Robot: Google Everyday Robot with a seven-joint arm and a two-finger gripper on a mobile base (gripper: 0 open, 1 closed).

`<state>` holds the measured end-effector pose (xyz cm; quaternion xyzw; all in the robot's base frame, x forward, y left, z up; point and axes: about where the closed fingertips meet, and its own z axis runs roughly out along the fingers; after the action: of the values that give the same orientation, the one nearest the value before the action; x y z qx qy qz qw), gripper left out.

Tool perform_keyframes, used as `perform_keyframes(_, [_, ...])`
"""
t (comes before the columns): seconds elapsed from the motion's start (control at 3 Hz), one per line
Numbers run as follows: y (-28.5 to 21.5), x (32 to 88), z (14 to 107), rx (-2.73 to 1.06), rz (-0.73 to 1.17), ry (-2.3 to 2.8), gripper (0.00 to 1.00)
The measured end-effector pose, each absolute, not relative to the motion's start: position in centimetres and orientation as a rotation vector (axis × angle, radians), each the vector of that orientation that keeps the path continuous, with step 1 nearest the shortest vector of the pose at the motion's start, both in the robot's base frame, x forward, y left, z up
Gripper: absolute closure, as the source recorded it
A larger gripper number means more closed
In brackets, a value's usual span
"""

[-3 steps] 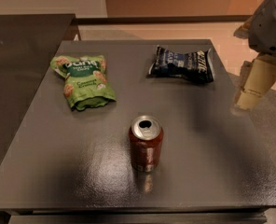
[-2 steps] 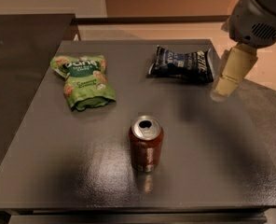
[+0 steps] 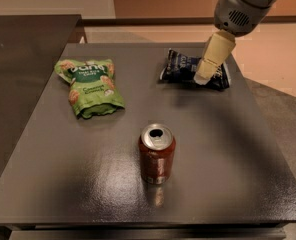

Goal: Move blue chip bag near green rice chip bag

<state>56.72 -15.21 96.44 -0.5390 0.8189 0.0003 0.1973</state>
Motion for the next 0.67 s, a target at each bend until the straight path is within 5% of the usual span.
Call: perform_keyframes(0.67, [-13.8,61.2,92.8,-1.462,0.097,2.361,0.0])
